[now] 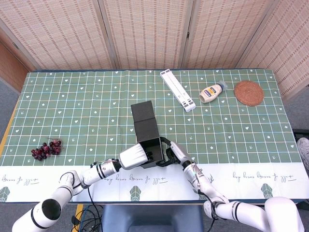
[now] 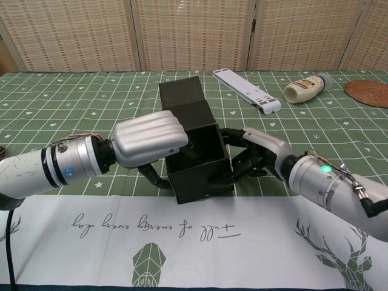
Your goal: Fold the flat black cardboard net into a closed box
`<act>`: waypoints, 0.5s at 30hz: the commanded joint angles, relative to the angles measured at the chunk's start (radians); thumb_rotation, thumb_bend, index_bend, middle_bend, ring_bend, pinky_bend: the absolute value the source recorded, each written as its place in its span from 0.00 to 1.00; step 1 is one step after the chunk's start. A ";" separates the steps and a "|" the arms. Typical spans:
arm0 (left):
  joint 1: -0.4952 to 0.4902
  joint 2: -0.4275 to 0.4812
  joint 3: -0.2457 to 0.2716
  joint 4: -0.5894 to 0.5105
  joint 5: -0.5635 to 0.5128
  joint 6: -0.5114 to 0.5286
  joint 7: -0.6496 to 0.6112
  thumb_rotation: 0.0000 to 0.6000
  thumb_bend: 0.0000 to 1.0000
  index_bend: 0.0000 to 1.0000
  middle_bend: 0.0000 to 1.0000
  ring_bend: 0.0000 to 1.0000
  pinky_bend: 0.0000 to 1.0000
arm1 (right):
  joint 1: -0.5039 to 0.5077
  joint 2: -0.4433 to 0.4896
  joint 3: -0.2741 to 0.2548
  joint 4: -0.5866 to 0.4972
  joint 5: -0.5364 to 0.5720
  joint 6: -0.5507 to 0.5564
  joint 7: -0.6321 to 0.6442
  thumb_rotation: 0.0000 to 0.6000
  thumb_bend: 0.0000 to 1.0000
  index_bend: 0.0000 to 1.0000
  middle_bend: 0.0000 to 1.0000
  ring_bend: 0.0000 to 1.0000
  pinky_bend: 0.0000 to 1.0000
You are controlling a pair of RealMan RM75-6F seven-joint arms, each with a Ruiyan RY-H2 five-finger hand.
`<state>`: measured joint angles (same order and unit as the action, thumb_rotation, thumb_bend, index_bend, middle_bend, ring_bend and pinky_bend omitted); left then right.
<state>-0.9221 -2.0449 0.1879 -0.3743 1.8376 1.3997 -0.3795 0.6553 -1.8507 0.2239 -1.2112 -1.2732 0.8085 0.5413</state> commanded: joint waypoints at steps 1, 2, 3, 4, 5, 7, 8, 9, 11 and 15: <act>-0.002 0.002 0.001 -0.002 0.001 -0.003 0.000 1.00 0.14 0.72 0.66 0.63 0.85 | 0.000 0.000 0.000 0.000 0.000 0.000 0.000 1.00 0.22 0.29 0.45 0.84 1.00; -0.003 0.003 0.001 -0.003 0.001 -0.004 0.000 1.00 0.13 0.72 0.66 0.63 0.85 | 0.000 0.000 0.000 0.000 0.001 -0.001 0.001 1.00 0.22 0.29 0.45 0.84 1.00; -0.004 0.004 0.001 -0.004 0.001 -0.005 0.000 1.00 0.13 0.72 0.67 0.63 0.85 | 0.001 0.000 0.001 0.000 0.001 -0.001 0.001 1.00 0.22 0.29 0.45 0.84 1.00; -0.005 0.005 0.001 -0.006 0.001 -0.006 0.001 1.00 0.13 0.73 0.67 0.63 0.85 | 0.001 0.000 0.001 0.000 0.001 0.000 0.001 1.00 0.22 0.29 0.45 0.84 1.00; -0.005 0.006 0.000 -0.007 0.001 -0.007 0.001 1.00 0.13 0.73 0.67 0.63 0.85 | 0.001 0.000 0.001 0.000 0.001 0.000 0.001 1.00 0.22 0.29 0.45 0.84 1.00; -0.006 0.007 0.000 -0.008 0.001 -0.007 0.002 1.00 0.13 0.73 0.68 0.63 0.85 | 0.001 -0.001 0.001 0.000 0.000 -0.001 0.001 1.00 0.22 0.29 0.45 0.84 1.00; -0.006 0.007 0.000 -0.009 0.001 -0.007 0.002 1.00 0.13 0.74 0.69 0.63 0.85 | 0.001 -0.001 0.000 0.001 0.000 -0.001 0.002 1.00 0.22 0.29 0.45 0.84 1.00; -0.006 0.007 0.001 -0.010 0.001 -0.007 0.003 1.00 0.13 0.75 0.70 0.64 0.85 | 0.001 -0.001 0.000 0.001 0.000 -0.001 0.002 1.00 0.22 0.29 0.45 0.84 1.00; -0.007 0.008 0.002 -0.010 0.002 -0.008 0.004 1.00 0.13 0.75 0.70 0.64 0.85 | 0.001 -0.002 0.000 0.003 0.000 -0.002 0.003 1.00 0.22 0.29 0.45 0.84 1.00; -0.006 0.008 0.002 -0.012 0.002 -0.005 0.006 1.00 0.13 0.74 0.70 0.64 0.85 | 0.001 -0.001 0.000 0.003 -0.001 -0.001 0.004 1.00 0.22 0.29 0.45 0.84 1.00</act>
<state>-0.9277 -2.0370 0.1894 -0.3859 1.8400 1.3945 -0.3730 0.6562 -1.8521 0.2236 -1.2085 -1.2742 0.8076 0.5458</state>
